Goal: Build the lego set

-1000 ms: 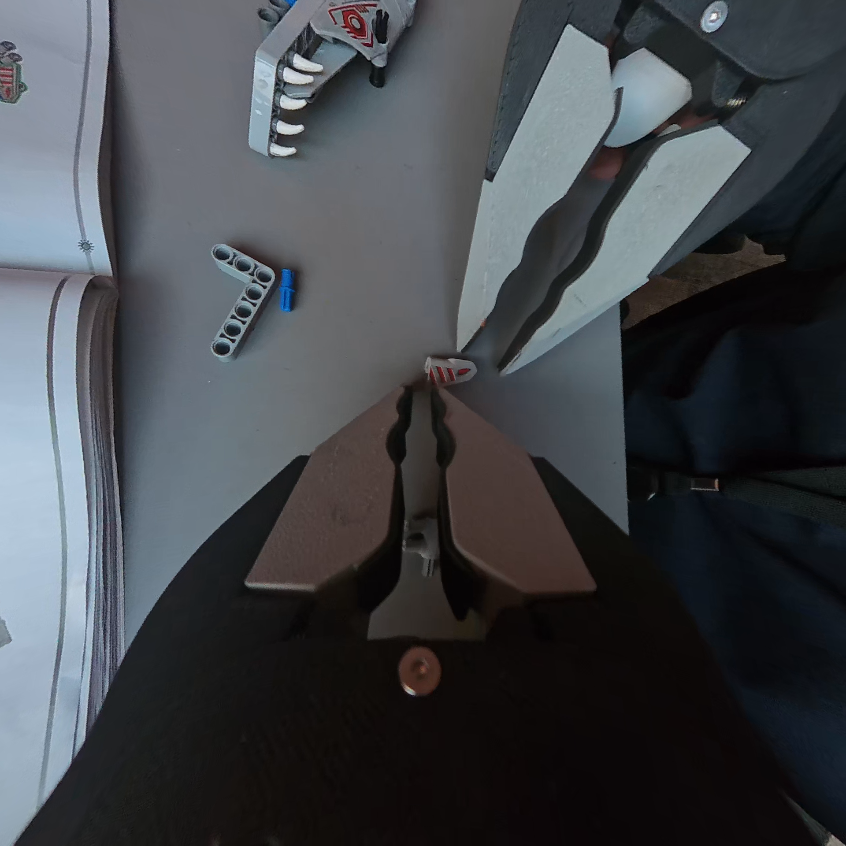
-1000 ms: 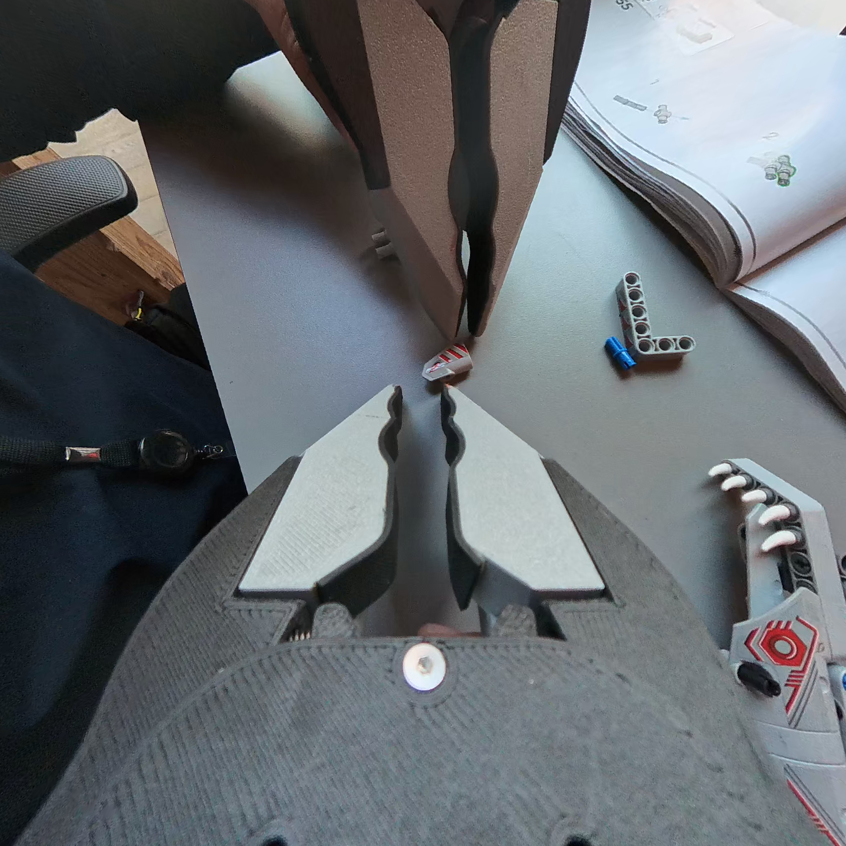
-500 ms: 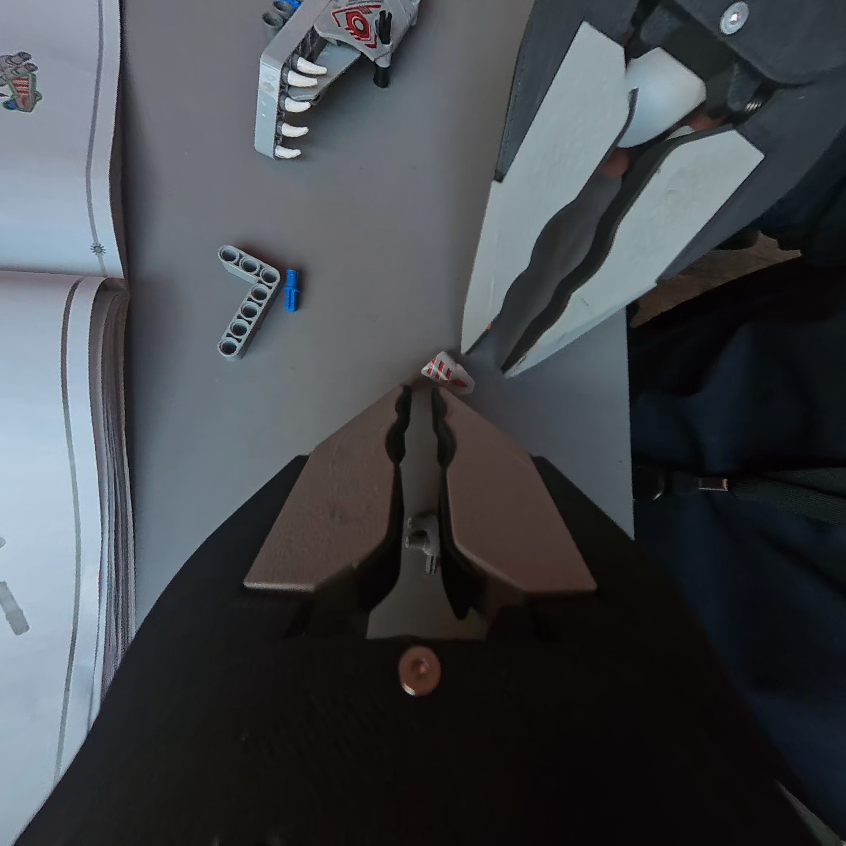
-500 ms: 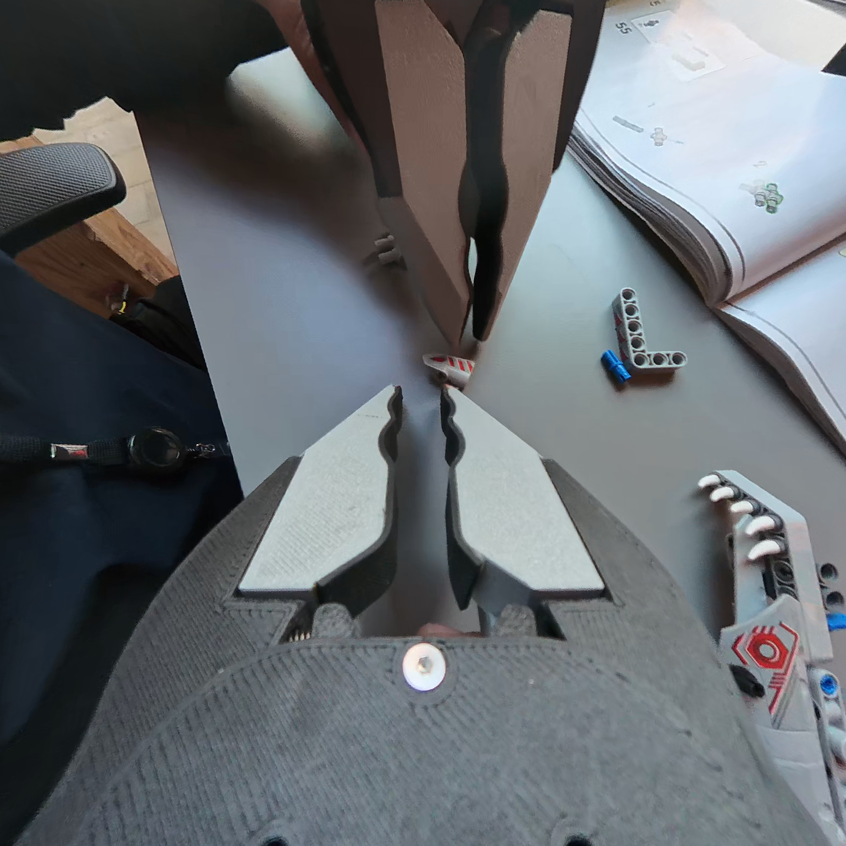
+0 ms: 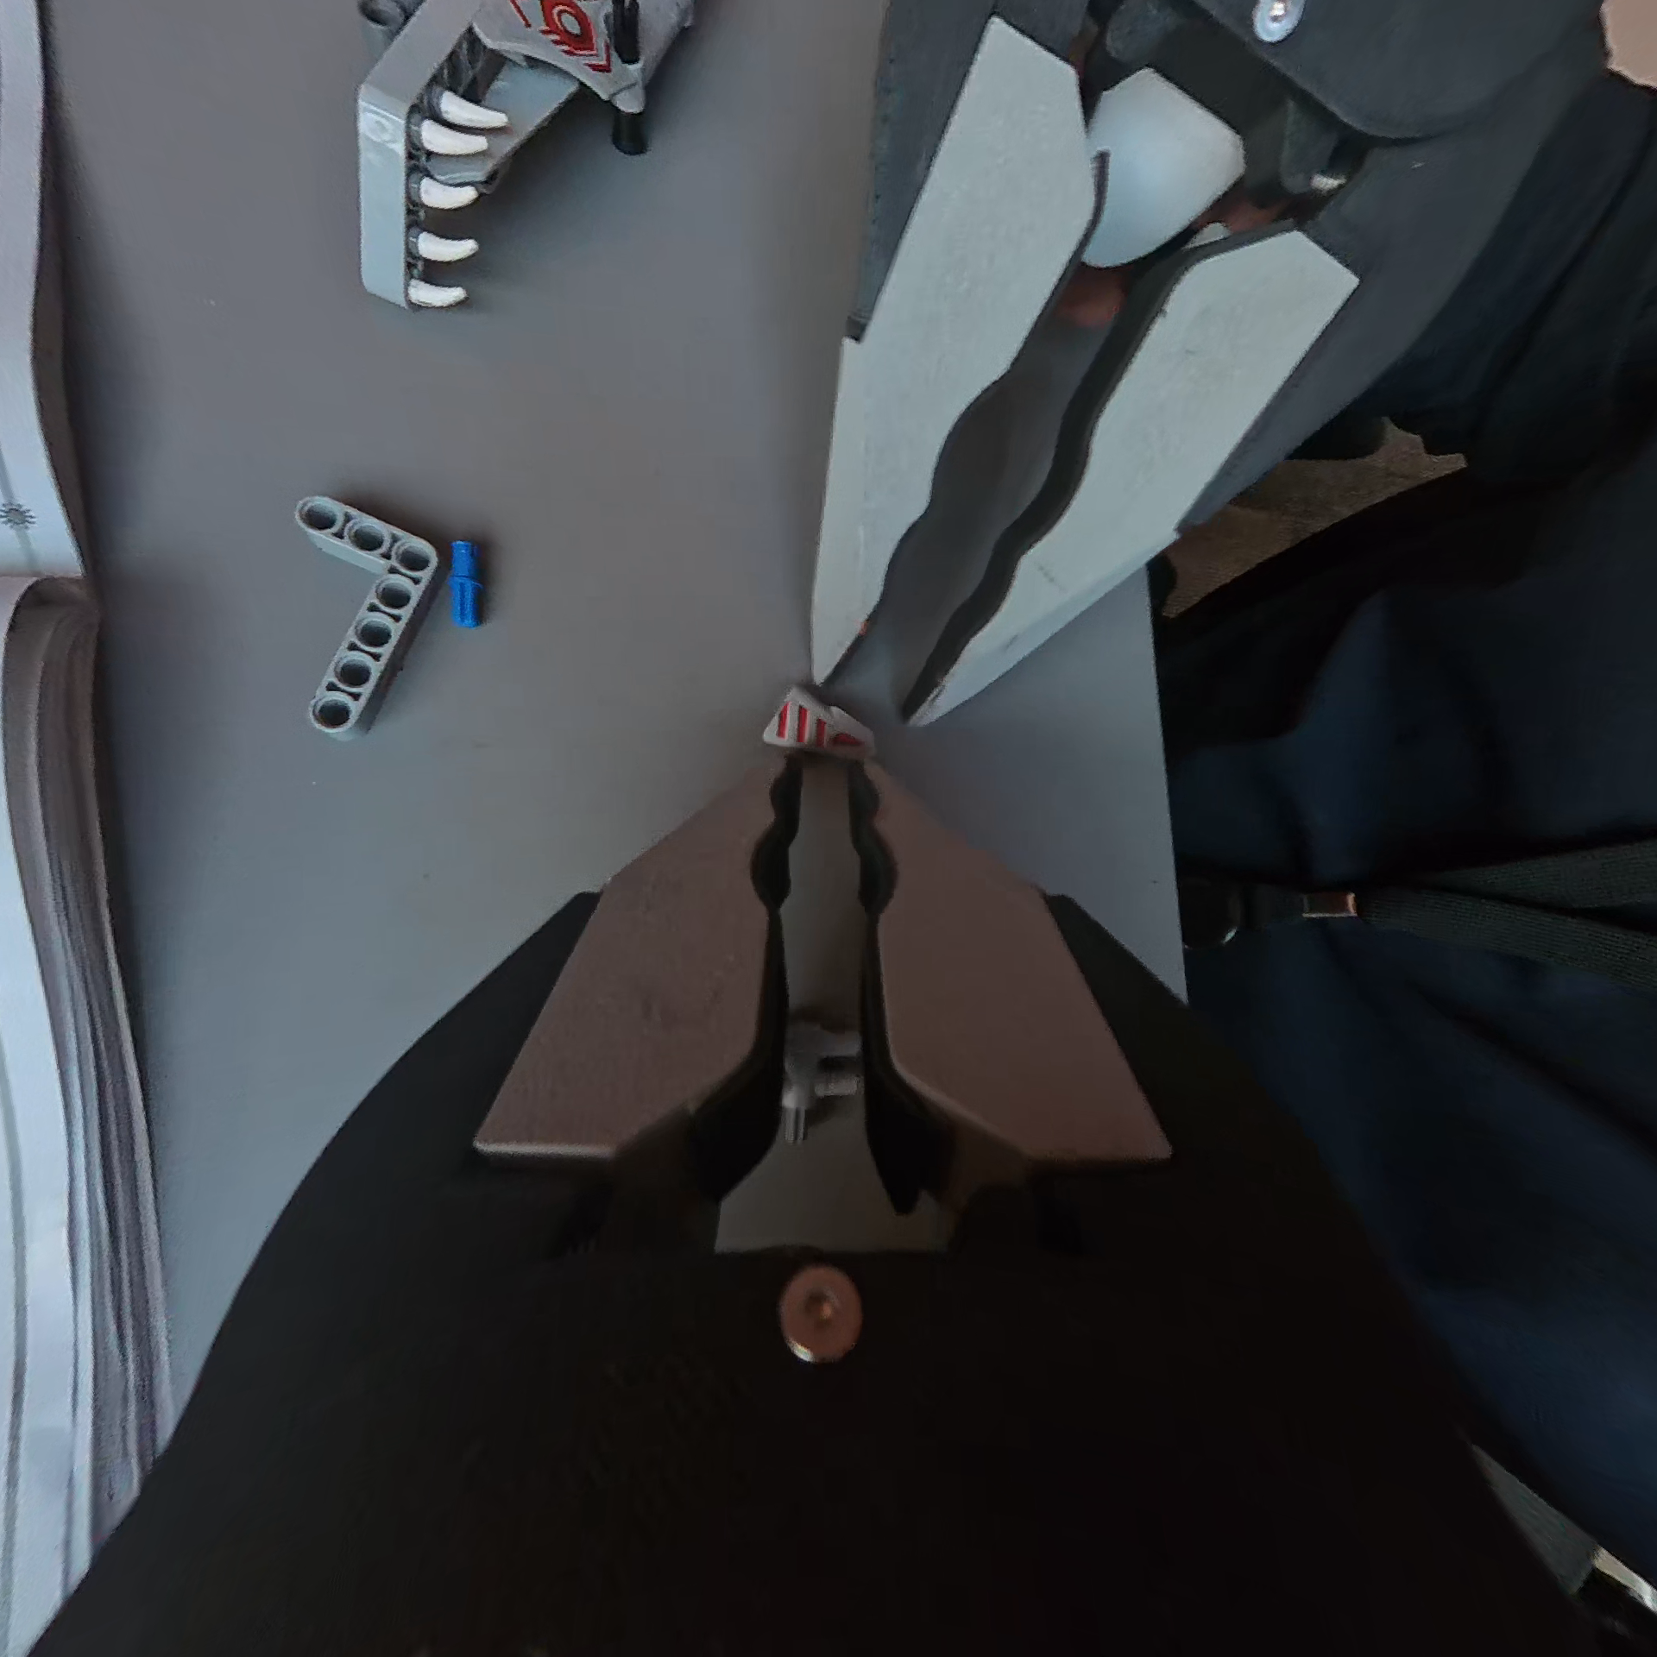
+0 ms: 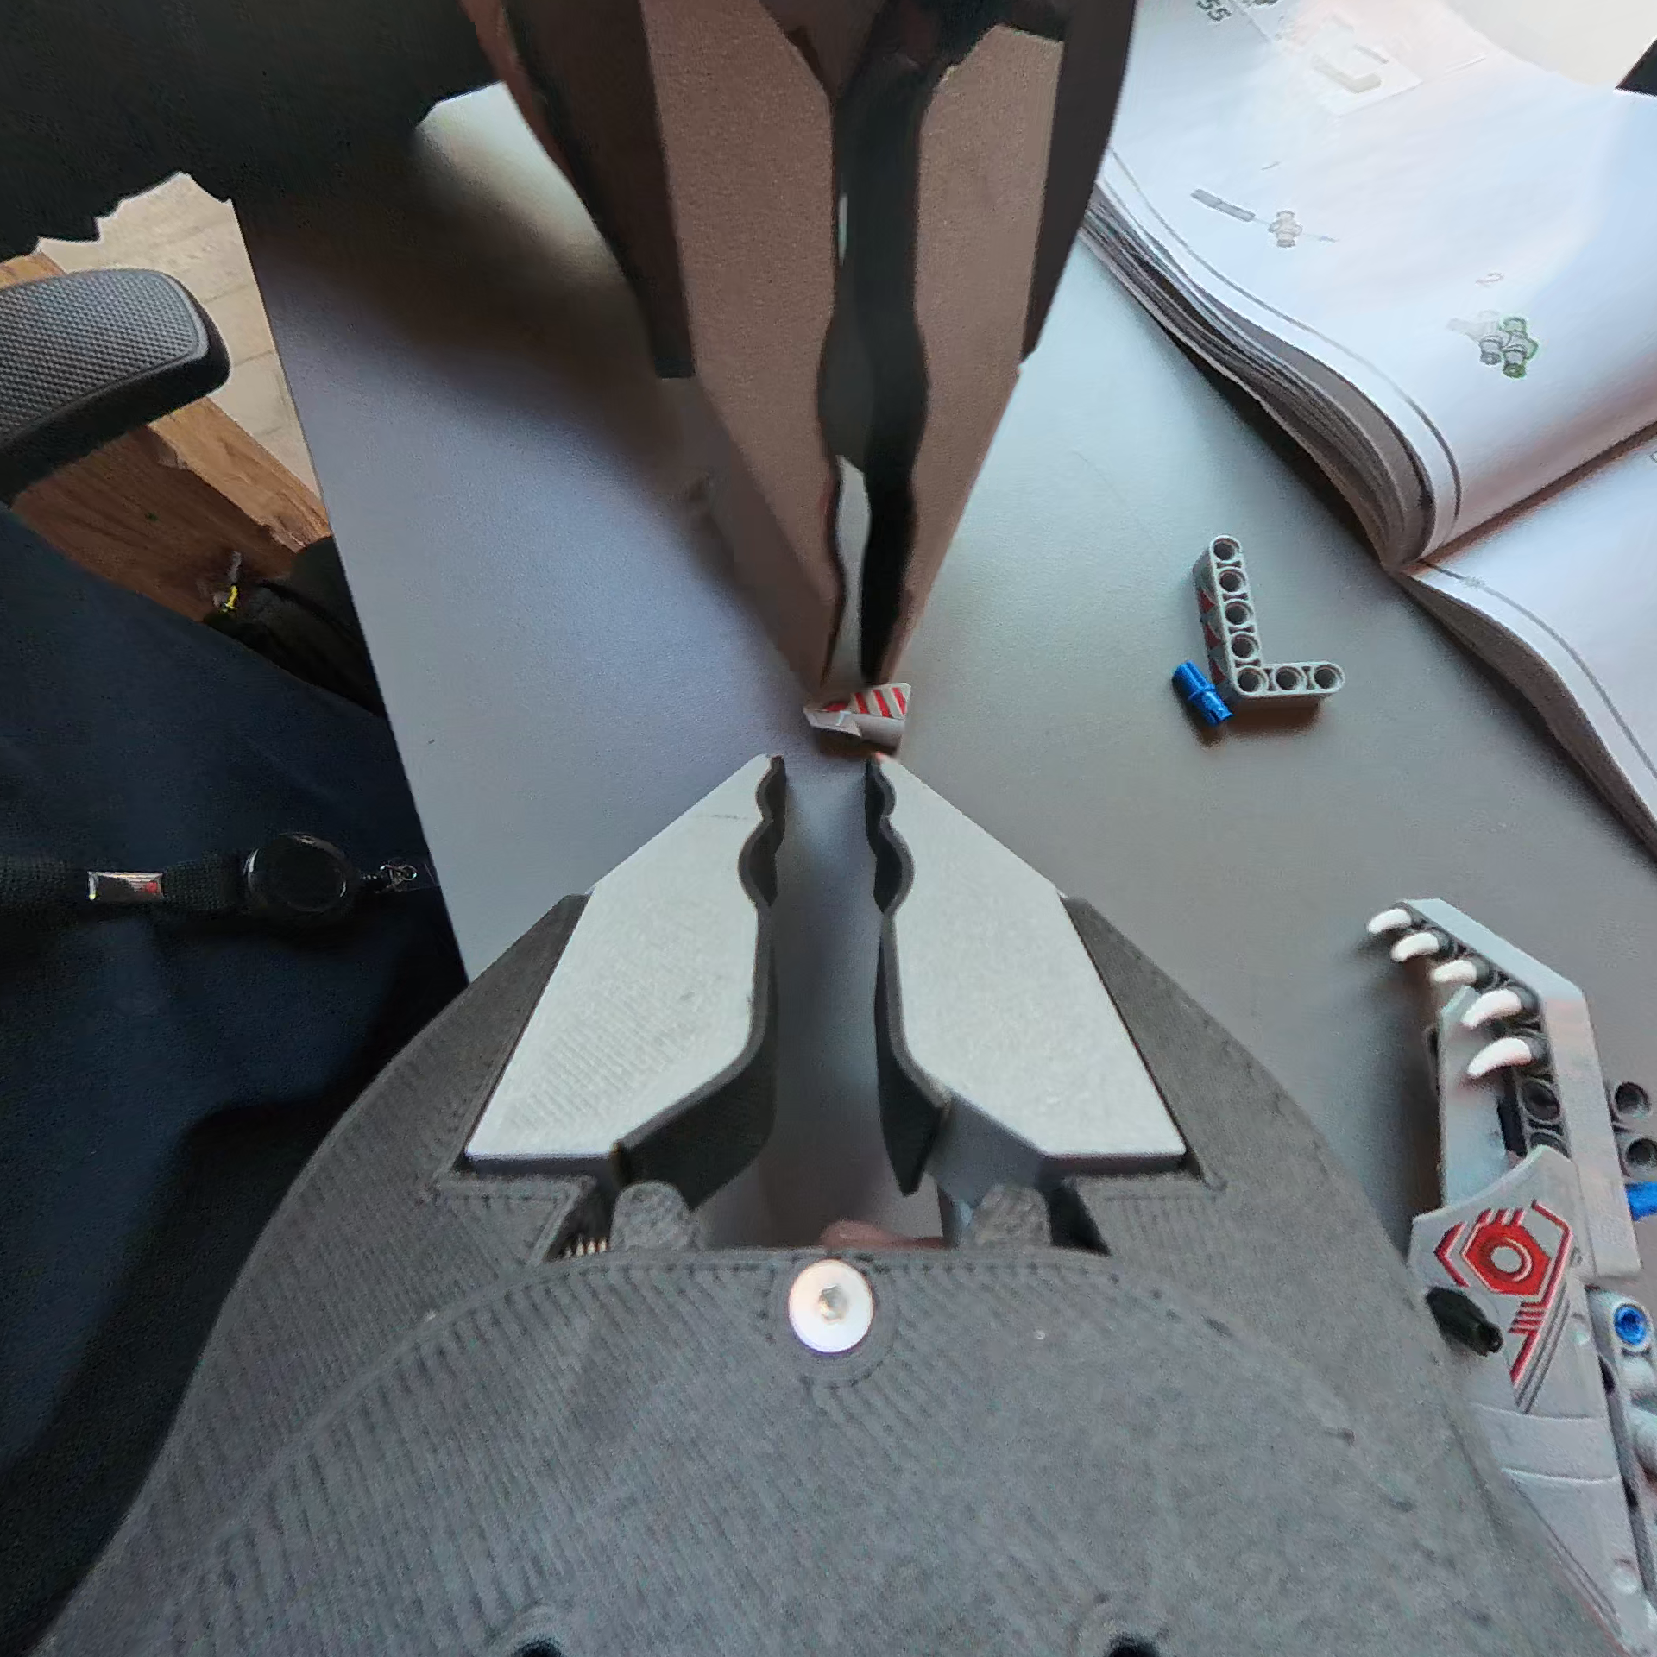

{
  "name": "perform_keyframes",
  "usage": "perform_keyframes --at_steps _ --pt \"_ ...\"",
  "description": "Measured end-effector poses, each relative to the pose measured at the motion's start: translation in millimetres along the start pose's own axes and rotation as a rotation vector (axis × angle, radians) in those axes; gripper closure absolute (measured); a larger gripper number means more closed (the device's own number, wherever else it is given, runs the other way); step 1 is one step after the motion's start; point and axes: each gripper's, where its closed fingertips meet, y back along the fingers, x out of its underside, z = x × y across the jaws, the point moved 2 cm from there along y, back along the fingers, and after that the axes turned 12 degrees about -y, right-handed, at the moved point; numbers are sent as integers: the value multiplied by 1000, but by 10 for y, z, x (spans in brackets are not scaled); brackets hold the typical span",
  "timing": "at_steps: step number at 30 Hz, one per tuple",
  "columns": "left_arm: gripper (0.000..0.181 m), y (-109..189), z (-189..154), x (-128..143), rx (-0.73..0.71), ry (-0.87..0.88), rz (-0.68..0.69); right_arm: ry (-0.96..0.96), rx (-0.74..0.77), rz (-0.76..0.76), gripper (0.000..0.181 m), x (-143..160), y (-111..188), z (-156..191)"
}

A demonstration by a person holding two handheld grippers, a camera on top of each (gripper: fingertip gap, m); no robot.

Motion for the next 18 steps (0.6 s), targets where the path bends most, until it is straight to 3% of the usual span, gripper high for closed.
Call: perform_keyframes --at_steps 1,11,15,18 --pt "174 -14 -26 -8 13 -4 -2 -4 -1 1 166 -6 1 -19" --pt "172 -50 -149 -78 60 -29 -26 -53 -128 -25 147 -79 47 -49" --pt "168 151 -89 -115 22 -24 -63 -3 -69 -31 148 -68 52 -39" --pt "166 431 19 -159 -87 -7 -120 54 -4 14 150 -8 6 -27"
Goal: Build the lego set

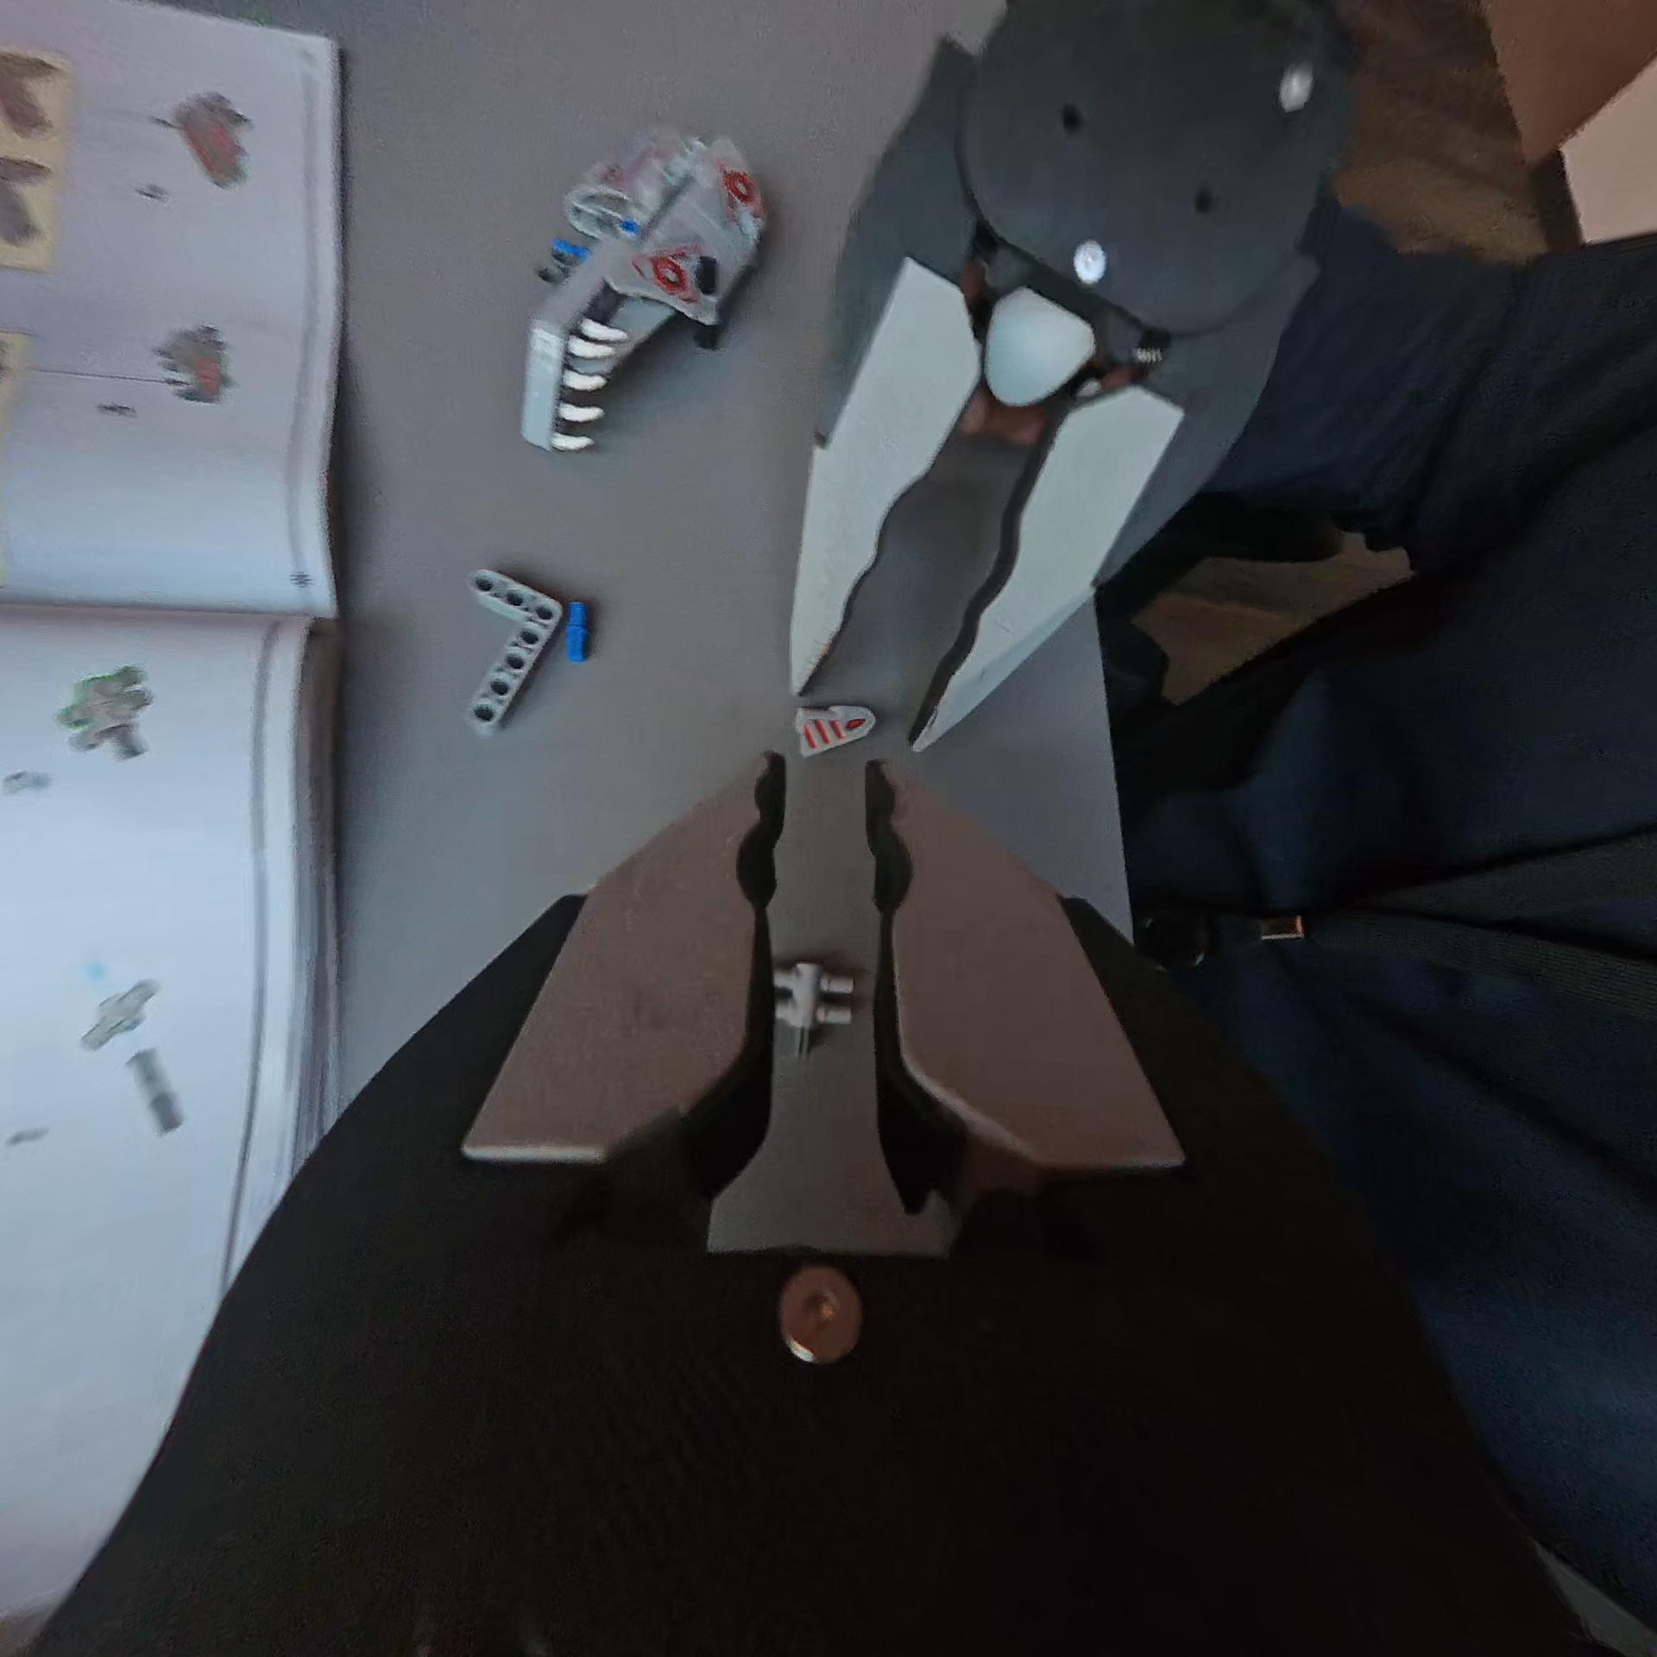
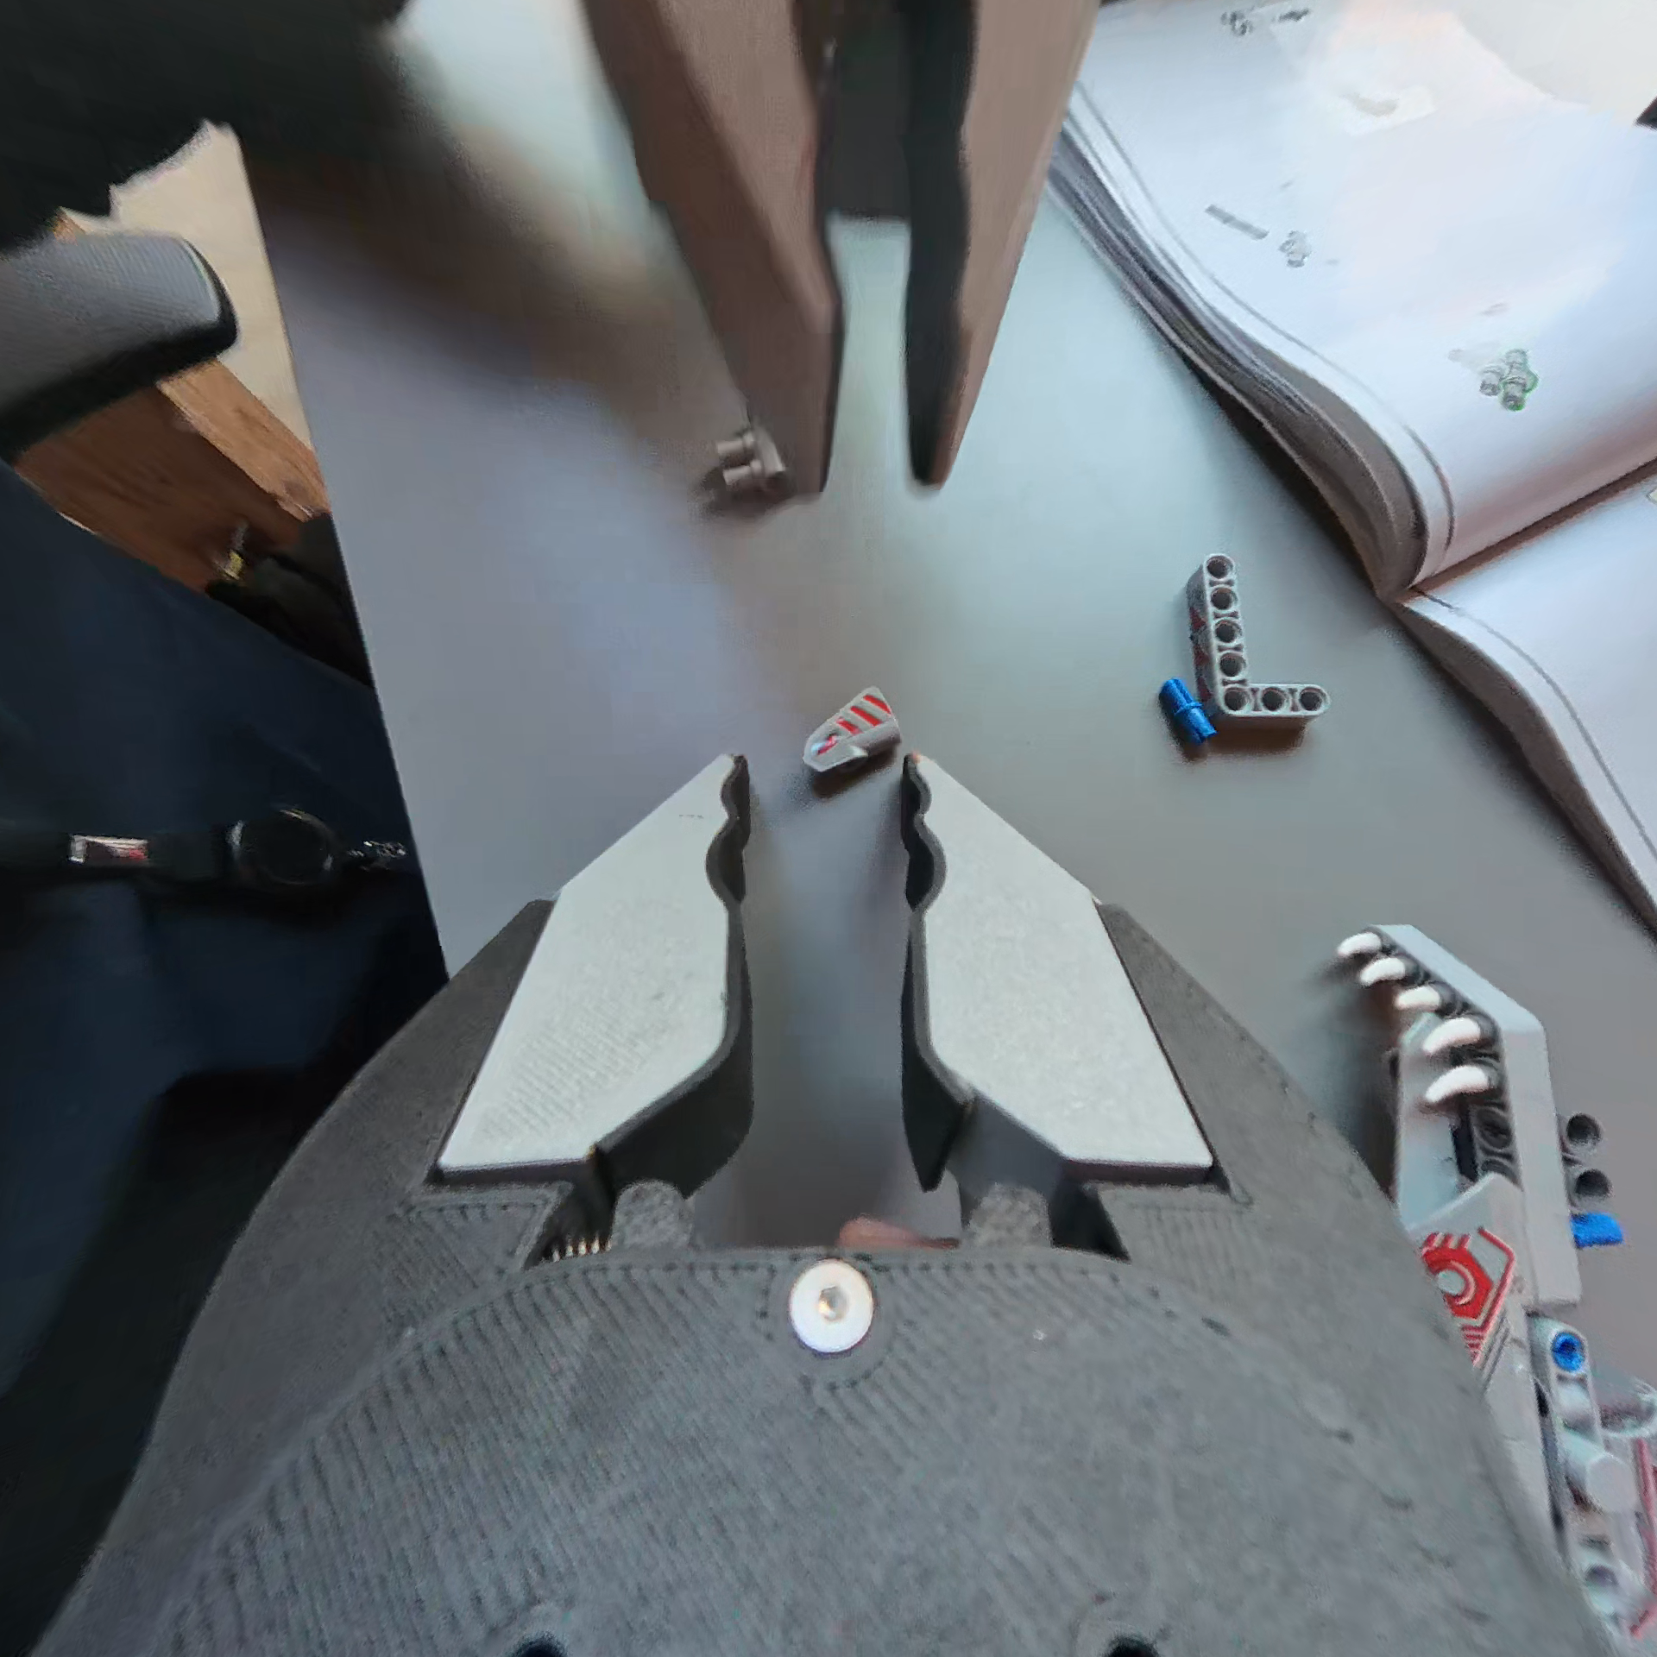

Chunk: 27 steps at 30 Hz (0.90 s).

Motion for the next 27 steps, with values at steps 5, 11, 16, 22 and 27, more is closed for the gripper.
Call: perform_keyframes --at_steps 5,11,16,22,27 --pt "164 508 -127 -130 -153 26 -127 -6 45 1 153 -27 -35 -13" --pt "164 1262 -358 138 -413 23 -147 17 84 14 162 -59 -61 -35" --pt "158 1919 -377 723 -696 125 -108 1 43 -27 154 -67 23 -17" --pt "158 2202 -523 1047 -816 175 -179 -42 15 -48 150 -128 61 -9" --pt "159 2252 -548 1224 -836 232 -165 1 66 8 159 -61 -76 -1"
